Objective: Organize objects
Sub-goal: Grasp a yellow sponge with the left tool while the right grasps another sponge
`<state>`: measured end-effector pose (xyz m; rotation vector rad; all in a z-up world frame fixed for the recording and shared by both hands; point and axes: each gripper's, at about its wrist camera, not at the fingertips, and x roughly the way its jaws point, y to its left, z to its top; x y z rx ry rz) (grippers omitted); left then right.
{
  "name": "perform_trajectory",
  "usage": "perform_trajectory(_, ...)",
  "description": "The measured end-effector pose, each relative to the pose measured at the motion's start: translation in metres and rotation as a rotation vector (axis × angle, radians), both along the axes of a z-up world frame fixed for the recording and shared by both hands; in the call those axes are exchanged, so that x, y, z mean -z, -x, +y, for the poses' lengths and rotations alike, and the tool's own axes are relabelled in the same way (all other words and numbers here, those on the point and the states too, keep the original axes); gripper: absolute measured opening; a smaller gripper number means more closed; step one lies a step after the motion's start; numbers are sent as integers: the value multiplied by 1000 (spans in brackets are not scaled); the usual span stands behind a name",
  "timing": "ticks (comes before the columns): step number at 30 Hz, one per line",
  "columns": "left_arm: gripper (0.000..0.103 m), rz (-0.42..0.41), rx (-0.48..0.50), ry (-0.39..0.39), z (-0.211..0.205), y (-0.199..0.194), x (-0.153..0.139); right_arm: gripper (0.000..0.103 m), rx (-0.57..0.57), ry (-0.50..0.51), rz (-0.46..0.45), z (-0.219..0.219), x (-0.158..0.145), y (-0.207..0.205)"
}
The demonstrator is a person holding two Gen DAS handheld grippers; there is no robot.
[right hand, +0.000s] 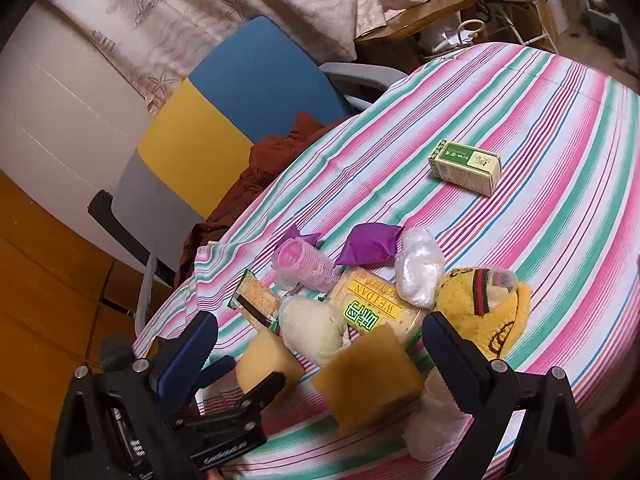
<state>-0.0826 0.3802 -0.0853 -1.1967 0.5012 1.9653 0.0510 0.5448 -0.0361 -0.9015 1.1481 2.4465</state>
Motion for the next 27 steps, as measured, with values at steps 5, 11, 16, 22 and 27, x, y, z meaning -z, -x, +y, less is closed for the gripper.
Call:
perform_trajectory(5,57,-41,-1,-35,-2,-1,5,102,3,-6,-6,-1,0,0)
perform_trajectory(11,54,-51,-47,-85,-27,-13,-1,102,-8,-25,-16,-3,-1,3)
perform_trajectory(16,55,-15,-65,-126,-52,-34,-16,102,-9,-41,-31,-4,-1,5)
perform_trajectory(22,55,17,-53,-190,-77,-61,-39,102,37,7,18,6,-1,-6)
perform_trajectory(27,55,28,-64,-232,-95,-71,-53,102,42,10,-7,5,1,-4)
